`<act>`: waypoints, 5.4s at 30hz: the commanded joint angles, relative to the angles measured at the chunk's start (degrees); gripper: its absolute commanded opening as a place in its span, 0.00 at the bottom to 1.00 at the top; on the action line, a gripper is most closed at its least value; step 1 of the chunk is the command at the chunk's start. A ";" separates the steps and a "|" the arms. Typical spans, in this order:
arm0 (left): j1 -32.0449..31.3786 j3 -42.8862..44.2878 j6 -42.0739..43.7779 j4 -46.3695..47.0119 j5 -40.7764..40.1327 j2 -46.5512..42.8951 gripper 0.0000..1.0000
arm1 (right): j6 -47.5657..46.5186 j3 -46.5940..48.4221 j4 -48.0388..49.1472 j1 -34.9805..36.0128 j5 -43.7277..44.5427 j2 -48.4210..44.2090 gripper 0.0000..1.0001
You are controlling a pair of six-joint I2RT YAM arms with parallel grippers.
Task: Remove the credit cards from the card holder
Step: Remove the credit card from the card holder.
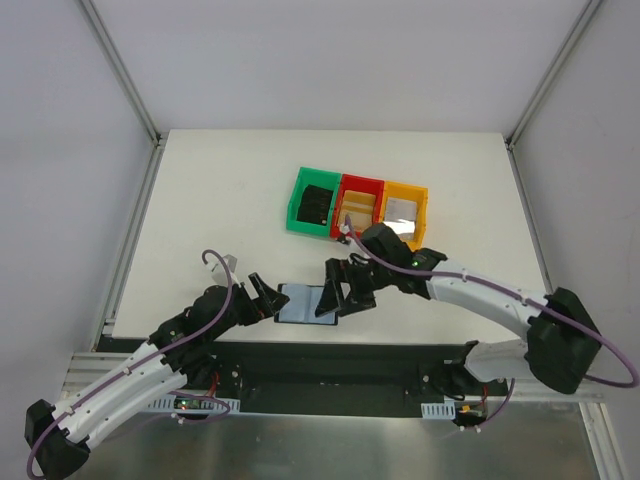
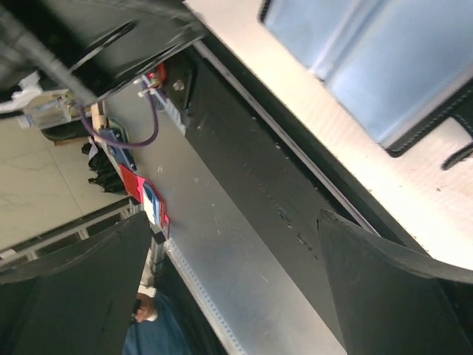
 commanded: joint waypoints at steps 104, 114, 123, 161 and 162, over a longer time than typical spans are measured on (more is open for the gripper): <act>-0.31 6.56 6.08 23.49 14.43 37.51 0.54 | -12.13 -2.08 -0.16 10.49 43.77 6.09 0.00; -0.93 7.18 7.67 32.63 21.90 42.17 0.54 | -12.13 -1.64 -0.34 10.40 43.85 6.88 0.00; -2.25 10.34 9.95 37.30 26.12 44.89 0.56 | -12.13 -1.55 -0.69 10.49 44.38 6.88 0.00; -1.37 5.95 13.64 22.62 15.67 24.07 0.63 | -14.95 -2.16 -5.39 8.90 45.12 -11.83 0.48; -1.28 5.51 13.38 22.62 14.88 24.06 0.63 | -14.34 -2.86 -2.30 8.90 42.74 -12.10 0.45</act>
